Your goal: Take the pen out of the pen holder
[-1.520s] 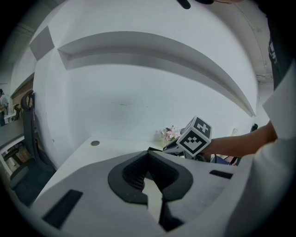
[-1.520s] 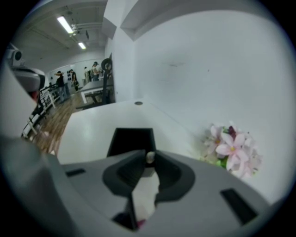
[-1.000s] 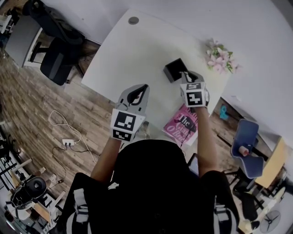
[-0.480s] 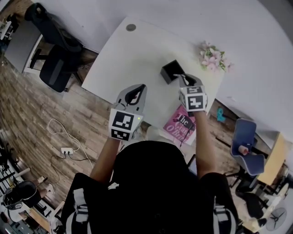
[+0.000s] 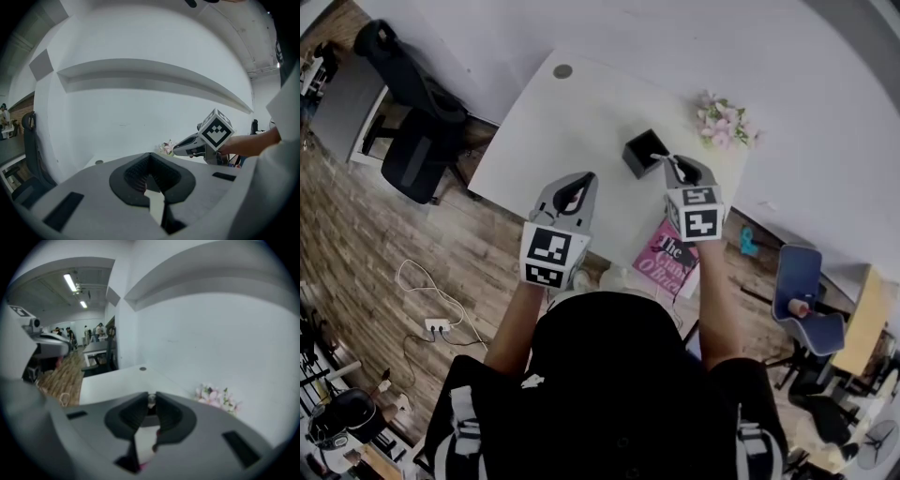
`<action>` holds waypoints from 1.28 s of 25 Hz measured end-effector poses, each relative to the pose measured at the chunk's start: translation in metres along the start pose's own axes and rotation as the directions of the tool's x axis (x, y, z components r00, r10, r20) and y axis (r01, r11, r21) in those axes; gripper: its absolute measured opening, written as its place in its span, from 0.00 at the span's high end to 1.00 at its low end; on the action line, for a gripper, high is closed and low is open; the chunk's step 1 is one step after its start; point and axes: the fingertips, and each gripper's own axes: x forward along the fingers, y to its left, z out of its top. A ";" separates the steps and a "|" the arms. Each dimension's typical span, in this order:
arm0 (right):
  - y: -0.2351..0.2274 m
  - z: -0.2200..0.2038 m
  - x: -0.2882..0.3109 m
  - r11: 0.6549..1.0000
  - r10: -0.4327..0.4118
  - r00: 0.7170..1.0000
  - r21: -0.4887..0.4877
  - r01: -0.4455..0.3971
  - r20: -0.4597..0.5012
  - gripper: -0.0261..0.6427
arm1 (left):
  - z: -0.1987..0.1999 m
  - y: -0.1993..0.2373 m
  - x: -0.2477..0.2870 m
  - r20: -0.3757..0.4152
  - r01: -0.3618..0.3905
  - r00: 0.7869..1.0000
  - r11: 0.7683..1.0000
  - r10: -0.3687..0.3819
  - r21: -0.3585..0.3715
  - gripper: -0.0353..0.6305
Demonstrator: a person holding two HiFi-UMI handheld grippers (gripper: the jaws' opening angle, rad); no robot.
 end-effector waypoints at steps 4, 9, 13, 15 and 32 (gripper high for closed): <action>0.000 0.014 -0.018 1.000 -0.015 0.998 -0.009 0.015 0.053 0.85 | 0.011 0.001 -0.003 0.031 0.003 1.000 1.000 -0.003 -0.015 0.92; 0.001 0.032 -0.045 0.999 -0.033 0.993 0.006 0.033 0.114 0.85 | 0.024 0.003 -0.008 0.065 0.001 0.998 1.000 -0.002 0.012 0.92; 0.002 0.043 -0.061 0.998 -0.057 0.986 0.015 0.055 0.155 0.85 | 0.032 0.005 -0.010 0.079 0.002 0.997 1.000 -0.004 0.030 0.92; 0.004 0.051 -0.070 0.998 -0.059 0.981 0.032 0.054 0.187 0.85 | 0.036 0.006 -0.012 0.082 -0.003 0.997 0.999 -0.001 0.039 0.92; 0.009 0.090 -0.115 0.993 -0.115 0.935 0.038 0.108 0.336 0.85 | 0.085 0.007 -0.026 0.183 0.002 0.983 0.996 -0.019 0.093 0.92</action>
